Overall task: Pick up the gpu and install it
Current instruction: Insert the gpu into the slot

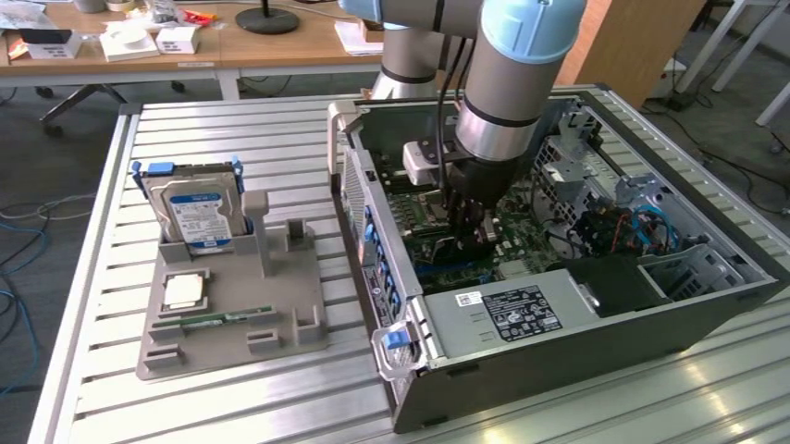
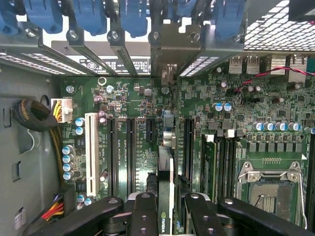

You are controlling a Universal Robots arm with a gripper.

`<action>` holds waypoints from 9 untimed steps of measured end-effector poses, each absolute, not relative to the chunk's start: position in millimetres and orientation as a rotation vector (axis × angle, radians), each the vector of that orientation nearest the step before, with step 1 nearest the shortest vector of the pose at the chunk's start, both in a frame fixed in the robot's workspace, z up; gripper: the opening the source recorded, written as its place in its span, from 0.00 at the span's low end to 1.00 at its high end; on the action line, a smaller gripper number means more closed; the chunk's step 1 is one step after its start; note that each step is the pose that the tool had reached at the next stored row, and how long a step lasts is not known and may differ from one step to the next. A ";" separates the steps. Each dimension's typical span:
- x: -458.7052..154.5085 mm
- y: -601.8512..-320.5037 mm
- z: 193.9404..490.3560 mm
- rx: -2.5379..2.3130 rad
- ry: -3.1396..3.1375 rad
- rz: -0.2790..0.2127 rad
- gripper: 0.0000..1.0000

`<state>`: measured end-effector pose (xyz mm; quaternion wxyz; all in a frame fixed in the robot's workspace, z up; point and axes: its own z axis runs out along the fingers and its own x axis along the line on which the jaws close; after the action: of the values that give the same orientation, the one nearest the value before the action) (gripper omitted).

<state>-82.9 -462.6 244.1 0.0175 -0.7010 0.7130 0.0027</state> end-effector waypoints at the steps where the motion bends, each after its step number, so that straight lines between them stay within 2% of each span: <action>1: -82.9 -462.6 244.1 -2.178 2.215 0.008 0.26; 9: -84.7 -462.6 244.2 -2.178 2.215 0.008 0.26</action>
<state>-84.7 -462.6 244.2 0.0174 -0.7010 0.7130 0.0027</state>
